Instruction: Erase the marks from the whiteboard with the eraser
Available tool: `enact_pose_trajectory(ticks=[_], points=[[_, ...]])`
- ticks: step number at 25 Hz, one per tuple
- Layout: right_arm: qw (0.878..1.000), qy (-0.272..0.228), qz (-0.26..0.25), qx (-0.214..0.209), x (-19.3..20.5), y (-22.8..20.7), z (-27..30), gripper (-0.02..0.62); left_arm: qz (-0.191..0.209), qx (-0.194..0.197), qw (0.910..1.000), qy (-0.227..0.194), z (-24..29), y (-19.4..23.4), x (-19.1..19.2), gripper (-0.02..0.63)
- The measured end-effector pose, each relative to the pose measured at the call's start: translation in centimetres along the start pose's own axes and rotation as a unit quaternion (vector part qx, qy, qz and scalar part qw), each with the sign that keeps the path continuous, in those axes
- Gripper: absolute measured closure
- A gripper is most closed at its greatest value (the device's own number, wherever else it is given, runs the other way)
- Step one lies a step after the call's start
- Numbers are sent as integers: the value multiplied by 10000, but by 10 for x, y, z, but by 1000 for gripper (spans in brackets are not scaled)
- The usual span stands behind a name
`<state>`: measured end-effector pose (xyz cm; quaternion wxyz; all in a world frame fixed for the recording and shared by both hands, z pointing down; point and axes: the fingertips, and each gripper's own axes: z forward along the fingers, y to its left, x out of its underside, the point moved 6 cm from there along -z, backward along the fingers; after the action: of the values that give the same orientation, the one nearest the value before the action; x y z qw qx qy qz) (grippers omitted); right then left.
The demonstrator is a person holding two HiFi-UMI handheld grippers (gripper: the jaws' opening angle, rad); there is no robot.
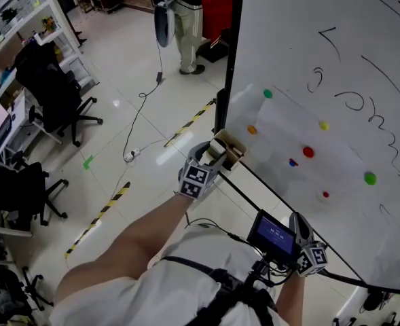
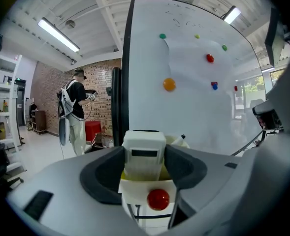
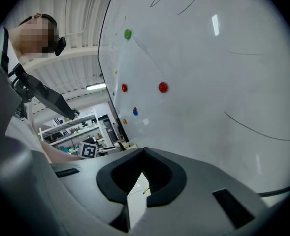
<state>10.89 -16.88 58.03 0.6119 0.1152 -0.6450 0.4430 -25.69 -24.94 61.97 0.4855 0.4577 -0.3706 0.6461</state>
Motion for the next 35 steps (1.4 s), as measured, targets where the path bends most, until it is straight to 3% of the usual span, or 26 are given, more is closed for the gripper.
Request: enact_pose_trajectory(ticks=[12, 19, 22, 28, 32, 35], points=[[10000, 59, 28, 33, 7, 15, 16, 584, -171, -95, 9998, 19, 3, 1, 11, 334], [9998, -36, -136, 130, 2, 31, 16, 584, -167, 113, 9974, -694, -15, 9, -22, 334], [9994, -104, -264, 216, -6, 42, 14, 584, -187, 350, 9949, -929, -30, 10, -44, 334], [9960, -535, -626, 338, -37, 63, 3, 584, -72, 1232, 9839, -1294, -52, -5, -75, 331], [9902, -874, -987, 461, -58, 80, -6, 584, -56, 1466, 9771, -1540, -63, -7, -101, 333], [9786, -1122, -1611, 614, -73, 97, -11, 584, 21, 1549, 9712, -1810, -75, -3, -119, 333]])
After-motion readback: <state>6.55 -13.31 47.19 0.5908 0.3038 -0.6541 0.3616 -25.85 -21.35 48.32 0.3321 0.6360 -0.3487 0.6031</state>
